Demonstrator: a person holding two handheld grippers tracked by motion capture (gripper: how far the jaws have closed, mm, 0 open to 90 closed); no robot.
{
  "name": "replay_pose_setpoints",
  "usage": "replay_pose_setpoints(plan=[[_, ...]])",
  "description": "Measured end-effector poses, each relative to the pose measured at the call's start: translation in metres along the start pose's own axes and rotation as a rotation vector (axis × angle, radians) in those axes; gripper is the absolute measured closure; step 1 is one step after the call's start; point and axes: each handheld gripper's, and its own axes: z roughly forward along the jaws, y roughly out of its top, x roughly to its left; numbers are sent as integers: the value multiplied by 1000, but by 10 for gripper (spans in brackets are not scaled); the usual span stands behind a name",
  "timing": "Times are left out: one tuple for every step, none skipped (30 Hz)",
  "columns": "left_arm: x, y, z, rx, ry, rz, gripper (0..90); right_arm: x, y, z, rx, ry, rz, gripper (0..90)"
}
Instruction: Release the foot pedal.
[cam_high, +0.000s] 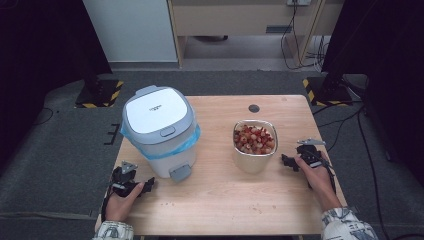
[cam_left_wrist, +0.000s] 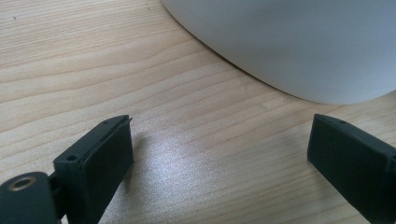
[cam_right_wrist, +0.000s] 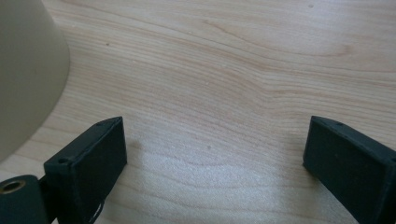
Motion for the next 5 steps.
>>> replay_pose_setpoints(plan=[[0,0,0,3,0,3,57,0,-1,-2,1,-2,0,56],[0,0,0,6,3,9,57,1,-2,-2,1,-3,-2,51],[0,0,1,4,3,12,55,1,-2,-2,2,-4,1,49],[0,0,1,3,3,12,53,1,-2,-2,3,-6,2,46],[0,0,1,3,3,12,53,1,-2,-2,3,-6,2,46]])
